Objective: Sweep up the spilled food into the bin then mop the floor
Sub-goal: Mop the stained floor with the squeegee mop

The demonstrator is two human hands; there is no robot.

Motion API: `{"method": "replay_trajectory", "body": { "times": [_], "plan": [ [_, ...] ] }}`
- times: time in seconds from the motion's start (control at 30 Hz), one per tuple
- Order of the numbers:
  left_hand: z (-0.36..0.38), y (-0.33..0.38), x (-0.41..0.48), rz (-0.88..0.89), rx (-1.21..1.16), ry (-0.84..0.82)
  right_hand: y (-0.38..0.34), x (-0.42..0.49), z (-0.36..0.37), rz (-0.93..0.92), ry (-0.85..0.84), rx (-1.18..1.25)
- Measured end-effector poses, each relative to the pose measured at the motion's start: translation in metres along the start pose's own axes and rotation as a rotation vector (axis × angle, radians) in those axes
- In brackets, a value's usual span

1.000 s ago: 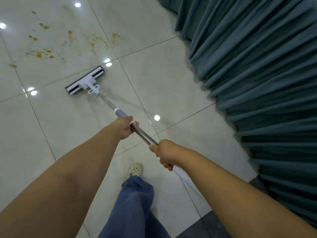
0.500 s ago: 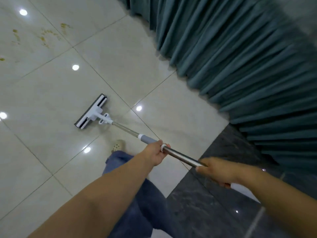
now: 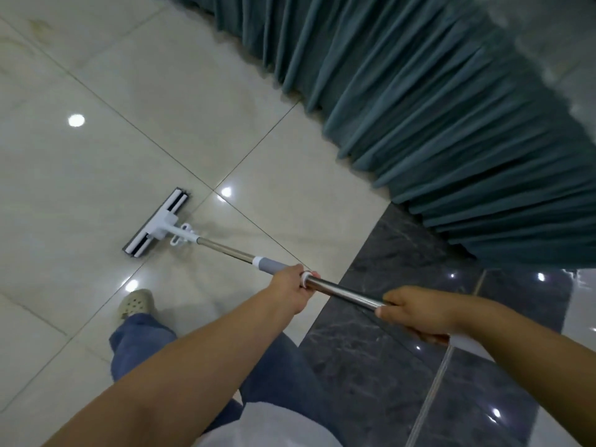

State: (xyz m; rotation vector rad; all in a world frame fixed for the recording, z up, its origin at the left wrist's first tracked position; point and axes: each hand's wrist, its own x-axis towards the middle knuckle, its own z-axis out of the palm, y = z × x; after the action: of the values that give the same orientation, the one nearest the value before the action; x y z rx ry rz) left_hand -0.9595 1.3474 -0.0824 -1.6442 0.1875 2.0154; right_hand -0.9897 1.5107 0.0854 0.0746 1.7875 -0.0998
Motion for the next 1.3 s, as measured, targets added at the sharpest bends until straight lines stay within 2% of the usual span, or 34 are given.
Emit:
{"method": "replay_trajectory", "body": {
  "times": [0.17, 0.37, 0.6, 0.8, 0.9, 1.0, 1.13, 1.3],
  "plan": [
    [-0.045, 0.097, -0.024, 0.071, -0.100, -0.038, -0.115, 0.014, 0.008, -0.030, 0.009, -0.048],
    [-0.118, 0.263, -0.053, 0.168, -0.158, -0.067, -0.293, 0.052, 0.016, -0.073, 0.005, -0.066],
    [-0.229, 0.459, -0.086, 0.380, -0.187, -0.019, -0.512, 0.112, 0.056, -0.148, -0.004, -0.030],
    [-0.302, 0.570, -0.098, 0.583, -0.199, 0.112, -0.651, 0.151, 0.103, -0.153, 0.001, -0.016],
    [-0.325, 0.586, -0.100, 0.586, -0.157, 0.129, -0.669, 0.158, 0.122, -0.163, -0.043, 0.029],
    [-0.326, 0.567, -0.097, 0.574, -0.114, 0.145, -0.648, 0.154, 0.130, -0.133, -0.076, 0.083],
    [-0.303, 0.512, -0.087, 0.552, -0.108, 0.116, -0.587, 0.144, 0.126, -0.140, -0.081, 0.167],
    [-0.276, 0.410, -0.071, 0.426, -0.030, 0.050, -0.473, 0.115, 0.129, -0.108, -0.085, 0.192]
  ]
}}
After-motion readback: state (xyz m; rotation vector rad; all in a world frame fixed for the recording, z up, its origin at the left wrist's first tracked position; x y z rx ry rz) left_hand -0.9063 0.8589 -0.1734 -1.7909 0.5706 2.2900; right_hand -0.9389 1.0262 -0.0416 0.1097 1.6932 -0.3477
